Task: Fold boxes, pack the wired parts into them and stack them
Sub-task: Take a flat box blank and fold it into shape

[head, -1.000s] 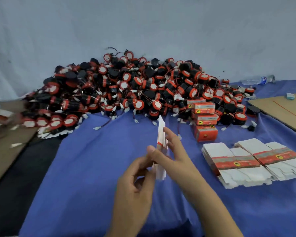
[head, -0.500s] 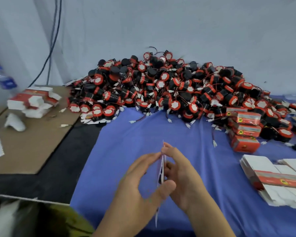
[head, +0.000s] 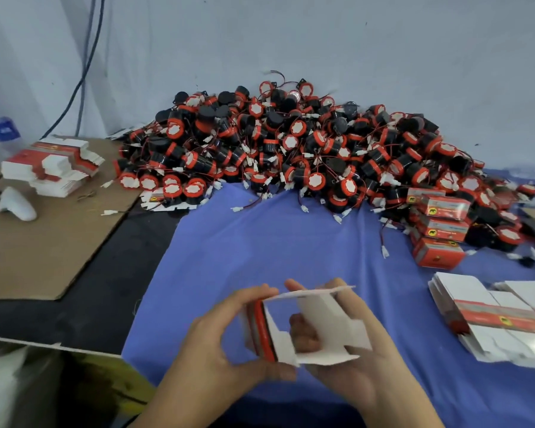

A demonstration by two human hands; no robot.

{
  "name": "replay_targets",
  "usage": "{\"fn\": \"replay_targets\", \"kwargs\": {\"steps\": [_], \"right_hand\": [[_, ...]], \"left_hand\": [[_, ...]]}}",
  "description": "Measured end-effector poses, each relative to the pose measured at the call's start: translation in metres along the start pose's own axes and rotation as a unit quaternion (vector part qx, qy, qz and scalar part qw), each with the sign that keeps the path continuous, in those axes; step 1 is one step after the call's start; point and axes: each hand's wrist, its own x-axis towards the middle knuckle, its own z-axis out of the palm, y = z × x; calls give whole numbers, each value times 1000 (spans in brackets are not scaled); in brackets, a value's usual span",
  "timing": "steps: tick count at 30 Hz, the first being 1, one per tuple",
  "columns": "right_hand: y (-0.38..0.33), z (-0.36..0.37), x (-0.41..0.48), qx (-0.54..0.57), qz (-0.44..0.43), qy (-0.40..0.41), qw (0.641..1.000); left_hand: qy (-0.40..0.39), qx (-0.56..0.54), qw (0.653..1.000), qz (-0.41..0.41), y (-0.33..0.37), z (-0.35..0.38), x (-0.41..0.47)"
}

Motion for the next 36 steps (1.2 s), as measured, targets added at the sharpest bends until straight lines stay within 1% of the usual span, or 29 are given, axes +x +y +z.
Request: {"fn": "replay_targets", "kwargs": {"steps": [2,4,5,6,9,14,18,22,27,30,31,33,35,36], "right_hand": [[1,-1,-7,-98,-20,26,995],[2,-3,-15,-194,-52,50,978],[1,-5,-20,-210,-75,47,974],[-1,-7,-26,-205,-88,34,974],[-5,-8,-39,-165,-67,5,984],[-2,-8,-49,-244,-66,-23,967],[-7,-9,-48,-255,-83,-25,963],[-9,-10,-46,-276,-85,-27,957],[-7,-15,-43,-312,-86,8,946],[-4,-15,-41,-344,-103,28,933],[-2,-15,-40,-354,-110,34,928],[2,-15,-38,-384,-129,48,913],[7,-14,-36,-406,-147,58,900],[8,-14,-35,-406,-152,61,899]], "left_hand": [[2,-10,1000,-11,-3,-3,2],[-18,-28,999,-11,-4,-4,3],[-27,-32,999,-10,-4,-4,3],[-35,-33,999,-10,-4,-4,4],[-57,-27,998,-21,-3,-4,4],[-104,-27,994,-30,-2,-14,4],[-168,-41,985,-28,2,-18,2],[-180,-52,982,-32,2,-16,-1],[-166,-57,984,-40,5,-12,-4],[-164,-32,984,-59,13,-9,-7],[-148,-17,987,-63,17,-6,-8],[-86,20,995,-55,24,6,-10],[-17,39,999,-25,30,21,-14],[8,41,999,-12,31,26,-17]]}}
